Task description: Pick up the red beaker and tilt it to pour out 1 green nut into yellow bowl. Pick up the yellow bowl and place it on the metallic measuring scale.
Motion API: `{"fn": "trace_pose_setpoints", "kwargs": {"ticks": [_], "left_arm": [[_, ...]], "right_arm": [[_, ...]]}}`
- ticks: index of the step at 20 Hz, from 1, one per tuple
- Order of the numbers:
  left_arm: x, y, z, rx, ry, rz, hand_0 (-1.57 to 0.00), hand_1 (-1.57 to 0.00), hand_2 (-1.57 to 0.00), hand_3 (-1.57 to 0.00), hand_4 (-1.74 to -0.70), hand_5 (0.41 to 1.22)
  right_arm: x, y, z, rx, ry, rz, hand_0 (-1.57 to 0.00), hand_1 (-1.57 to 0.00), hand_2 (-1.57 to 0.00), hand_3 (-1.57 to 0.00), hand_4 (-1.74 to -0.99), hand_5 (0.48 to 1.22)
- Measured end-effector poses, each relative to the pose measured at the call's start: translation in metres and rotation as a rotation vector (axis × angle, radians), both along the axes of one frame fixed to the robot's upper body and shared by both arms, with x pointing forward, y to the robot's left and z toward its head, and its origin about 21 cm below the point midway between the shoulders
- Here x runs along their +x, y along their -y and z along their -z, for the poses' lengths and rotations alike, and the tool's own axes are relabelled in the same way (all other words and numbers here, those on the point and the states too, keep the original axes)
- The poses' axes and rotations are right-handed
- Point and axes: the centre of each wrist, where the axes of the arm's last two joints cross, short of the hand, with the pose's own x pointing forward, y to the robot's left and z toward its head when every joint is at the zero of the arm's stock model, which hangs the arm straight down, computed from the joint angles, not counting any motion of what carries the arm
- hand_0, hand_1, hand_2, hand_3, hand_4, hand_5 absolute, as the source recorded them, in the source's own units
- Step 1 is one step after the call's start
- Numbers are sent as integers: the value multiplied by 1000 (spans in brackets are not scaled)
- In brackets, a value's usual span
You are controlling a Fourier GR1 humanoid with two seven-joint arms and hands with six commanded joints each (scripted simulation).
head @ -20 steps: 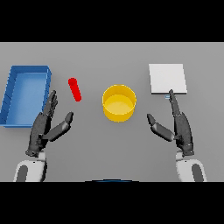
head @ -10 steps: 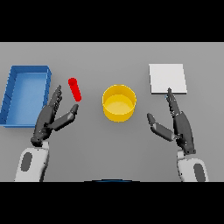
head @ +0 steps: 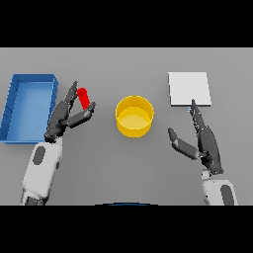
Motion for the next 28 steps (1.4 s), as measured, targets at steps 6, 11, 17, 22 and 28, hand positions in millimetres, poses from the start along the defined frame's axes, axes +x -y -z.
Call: {"fn": "trace_pose_setpoints", "kwargs": {"ticks": [6,11,17,22,28], "left_arm": [[21,12,5,50,-9,-3,1,1,1,1,-1199,669],[38,16,10,31,-4,-13,1,1,1,1,-1246,695],[47,24,23,-89,16,-47,-207,-230,-287,-254,-1401,787],[50,34,28,0,68,-90,-1049,-1067,-1106,-1058,-1589,1079],[50,42,29,6,94,-62,-1434,-1439,-1449,-1400,-1582,1171]], "right_arm": [[4,0,-2,17,-8,2,1,1,1,1,-1234,635],[-5,2,0,15,0,6,1,1,1,1,-1245,642],[0,2,-4,24,-3,19,1,1,1,1,-1240,645],[-4,1,-1,26,-9,17,1,1,1,1,-1239,648],[-6,-1,2,42,-3,2,1,1,1,1,-1251,641]]}}
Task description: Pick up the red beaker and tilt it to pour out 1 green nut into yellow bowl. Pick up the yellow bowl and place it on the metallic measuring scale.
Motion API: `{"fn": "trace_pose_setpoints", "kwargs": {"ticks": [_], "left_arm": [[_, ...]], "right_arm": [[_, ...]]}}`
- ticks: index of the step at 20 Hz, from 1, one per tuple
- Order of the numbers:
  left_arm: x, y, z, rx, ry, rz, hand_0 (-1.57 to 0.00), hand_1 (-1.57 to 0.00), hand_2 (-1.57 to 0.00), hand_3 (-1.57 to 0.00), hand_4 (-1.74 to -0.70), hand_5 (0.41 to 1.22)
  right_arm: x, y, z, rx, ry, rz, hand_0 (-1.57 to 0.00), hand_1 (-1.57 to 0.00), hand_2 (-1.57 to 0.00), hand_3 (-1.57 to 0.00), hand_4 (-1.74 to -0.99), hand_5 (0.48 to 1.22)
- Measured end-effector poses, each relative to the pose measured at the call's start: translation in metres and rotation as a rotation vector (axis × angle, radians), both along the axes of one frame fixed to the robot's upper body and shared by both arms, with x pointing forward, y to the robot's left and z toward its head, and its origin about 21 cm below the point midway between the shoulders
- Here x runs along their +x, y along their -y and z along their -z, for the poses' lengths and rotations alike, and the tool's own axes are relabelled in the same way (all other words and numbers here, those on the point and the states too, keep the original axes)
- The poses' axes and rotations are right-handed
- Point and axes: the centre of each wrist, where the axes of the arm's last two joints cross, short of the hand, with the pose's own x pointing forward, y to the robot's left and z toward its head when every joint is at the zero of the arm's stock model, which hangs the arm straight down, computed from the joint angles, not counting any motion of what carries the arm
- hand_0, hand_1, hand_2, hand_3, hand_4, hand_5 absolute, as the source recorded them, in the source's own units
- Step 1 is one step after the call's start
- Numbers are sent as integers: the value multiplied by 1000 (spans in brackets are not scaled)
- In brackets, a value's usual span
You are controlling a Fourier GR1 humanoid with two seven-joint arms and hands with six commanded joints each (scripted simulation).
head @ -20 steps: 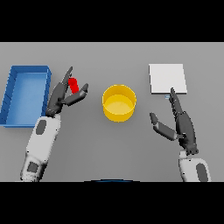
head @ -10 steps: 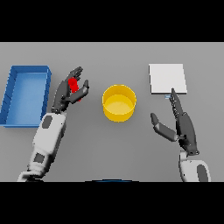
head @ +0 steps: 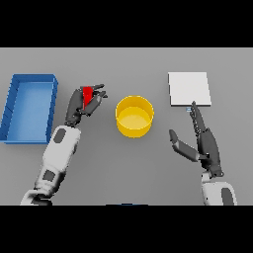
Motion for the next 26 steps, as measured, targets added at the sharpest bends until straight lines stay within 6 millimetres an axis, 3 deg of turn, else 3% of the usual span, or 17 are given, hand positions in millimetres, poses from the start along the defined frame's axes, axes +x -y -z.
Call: {"fn": "trace_pose_setpoints", "kwargs": {"ticks": [6,11,16,21,26], "left_arm": [[9,-7,-29,-168,50,33,-1535,-1536,-1539,-1526,-1699,1135],[13,-15,-57,-83,77,80,-1556,-1557,-1558,-1553,-1724,1132],[10,-18,-65,10,85,109,-1559,-1560,-1561,-1556,-1727,1138],[11,-18,-90,304,106,202,-1567,-1567,-1568,-1566,-1737,1120],[18,8,-116,636,118,310,-1570,-1570,-1570,-1569,-1740,1139]], "right_arm": [[4,4,-6,-23,8,12,1,1,1,1,-1233,644],[1,3,-1,-48,21,5,1,1,1,1,-1219,656],[2,6,-2,-69,44,11,1,1,1,1,-1213,662],[5,3,-2,-74,19,17,1,1,1,1,-1190,658],[1,-1,-7,-79,23,-2,1,1,1,1,-1178,667]]}}
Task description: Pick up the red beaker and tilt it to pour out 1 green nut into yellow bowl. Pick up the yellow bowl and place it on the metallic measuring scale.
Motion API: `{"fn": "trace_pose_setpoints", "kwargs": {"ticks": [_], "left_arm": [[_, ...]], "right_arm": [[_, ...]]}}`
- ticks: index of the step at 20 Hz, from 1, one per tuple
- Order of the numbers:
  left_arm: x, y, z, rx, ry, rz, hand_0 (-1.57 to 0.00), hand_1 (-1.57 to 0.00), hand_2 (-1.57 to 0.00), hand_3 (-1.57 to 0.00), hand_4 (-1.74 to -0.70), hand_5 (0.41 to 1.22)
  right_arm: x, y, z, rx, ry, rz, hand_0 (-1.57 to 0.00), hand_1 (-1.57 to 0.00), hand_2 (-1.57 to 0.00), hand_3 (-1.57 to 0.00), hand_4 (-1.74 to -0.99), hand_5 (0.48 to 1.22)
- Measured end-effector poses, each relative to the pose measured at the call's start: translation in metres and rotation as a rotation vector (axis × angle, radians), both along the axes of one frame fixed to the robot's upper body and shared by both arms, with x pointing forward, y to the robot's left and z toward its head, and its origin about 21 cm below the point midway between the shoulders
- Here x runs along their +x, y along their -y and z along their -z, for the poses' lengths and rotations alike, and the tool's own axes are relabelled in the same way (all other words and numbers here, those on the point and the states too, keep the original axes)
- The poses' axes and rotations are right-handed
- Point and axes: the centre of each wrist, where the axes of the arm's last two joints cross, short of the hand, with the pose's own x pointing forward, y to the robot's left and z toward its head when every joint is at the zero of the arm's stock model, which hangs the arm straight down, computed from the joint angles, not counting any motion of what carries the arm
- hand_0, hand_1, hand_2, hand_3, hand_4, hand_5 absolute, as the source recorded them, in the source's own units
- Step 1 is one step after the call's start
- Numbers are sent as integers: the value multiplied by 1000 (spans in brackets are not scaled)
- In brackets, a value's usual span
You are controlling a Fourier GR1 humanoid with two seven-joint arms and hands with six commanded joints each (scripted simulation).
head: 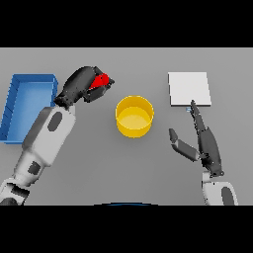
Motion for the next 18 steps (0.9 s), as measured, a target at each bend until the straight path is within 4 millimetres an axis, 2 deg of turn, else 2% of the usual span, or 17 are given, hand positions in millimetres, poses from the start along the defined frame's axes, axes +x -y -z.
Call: {"fn": "trace_pose_setpoints", "kwargs": {"ticks": [2,4,6,7,10,14,16,18], "left_arm": [[2,8,-12,129,28,41,-1570,-1570,-1570,-1570,-1740,1162],[2,25,-18,292,59,79,-1570,-1571,-1571,-1570,-1740,1183],[2,33,-15,434,76,116,-1571,-1571,-1571,-1571,-1741,1197],[4,38,-15,501,75,123,-1571,-1571,-1571,-1571,-1689,1202],[8,49,-22,693,104,197,-1571,-1571,-1571,-1383,-1710,1211],[14,68,-35,907,143,291,-1571,-1571,-1571,-1295,-1719,1217],[15,73,-40,985,174,356,-1571,-1571,-1571,-1394,-1723,1218],[13,81,-35,1043,197,420,-1571,-1571,-1571,-1458,-1727,1219]], "right_arm": [[-2,3,3,10,-16,5,1,1,1,1,-1181,669],[1,0,1,16,-15,1,1,1,1,1,-1183,673],[0,3,2,25,-14,8,1,1,1,1,-1187,676],[-1,3,3,34,-11,13,1,1,1,1,-1191,675],[0,-1,0,37,-19,12,1,1,1,1,-1195,671],[0,-1,4,84,-49,19,1,1,1,1,-1206,639],[0,-2,6,94,-51,14,1,1,1,1,-1220,624],[-3,-3,7,75,-30,19,1,1,1,1,-1221,610]]}}
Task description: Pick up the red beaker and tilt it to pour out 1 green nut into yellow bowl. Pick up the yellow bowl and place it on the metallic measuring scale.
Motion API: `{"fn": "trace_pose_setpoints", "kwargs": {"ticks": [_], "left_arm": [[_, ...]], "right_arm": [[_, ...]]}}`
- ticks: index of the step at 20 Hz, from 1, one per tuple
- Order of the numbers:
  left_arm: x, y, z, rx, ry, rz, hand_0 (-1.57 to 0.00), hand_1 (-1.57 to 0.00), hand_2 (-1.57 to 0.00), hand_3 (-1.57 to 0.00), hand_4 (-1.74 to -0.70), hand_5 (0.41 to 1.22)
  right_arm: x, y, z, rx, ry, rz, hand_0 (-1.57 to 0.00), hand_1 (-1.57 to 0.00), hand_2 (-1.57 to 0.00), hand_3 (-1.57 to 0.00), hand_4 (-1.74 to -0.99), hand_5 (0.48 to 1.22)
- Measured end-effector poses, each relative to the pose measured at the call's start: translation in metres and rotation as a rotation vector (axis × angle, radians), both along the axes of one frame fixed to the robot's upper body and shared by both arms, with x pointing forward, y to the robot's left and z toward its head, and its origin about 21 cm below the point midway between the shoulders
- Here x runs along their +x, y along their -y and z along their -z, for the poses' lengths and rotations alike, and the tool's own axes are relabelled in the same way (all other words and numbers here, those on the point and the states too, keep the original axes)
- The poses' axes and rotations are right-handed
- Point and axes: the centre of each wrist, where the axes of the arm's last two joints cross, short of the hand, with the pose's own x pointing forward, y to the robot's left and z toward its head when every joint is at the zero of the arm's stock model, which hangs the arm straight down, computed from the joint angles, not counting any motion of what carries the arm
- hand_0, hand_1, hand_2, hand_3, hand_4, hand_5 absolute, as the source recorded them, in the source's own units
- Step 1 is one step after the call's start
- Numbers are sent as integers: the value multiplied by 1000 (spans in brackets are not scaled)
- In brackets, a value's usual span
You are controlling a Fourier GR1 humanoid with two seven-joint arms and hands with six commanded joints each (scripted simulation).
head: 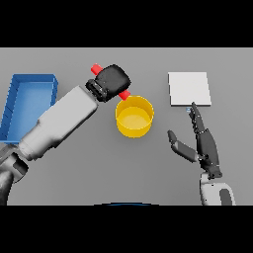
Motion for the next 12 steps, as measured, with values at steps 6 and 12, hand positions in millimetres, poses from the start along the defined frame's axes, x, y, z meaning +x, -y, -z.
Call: {"fn": "trace_pose_setpoints", "kwargs": {"ticks": [6,12], "left_arm": [[4,15,-10,230,106,125,-1571,-1571,-1571,-1541,-1736,1221],[4,29,-11,422,193,233,-1571,-1571,-1571,-1563,-1736,1221]], "right_arm": [[5,2,-2,-15,14,33,1,1,1,1,-1173,572],[2,1,0,-9,12,37,1,1,1,1,-1130,565]]}}
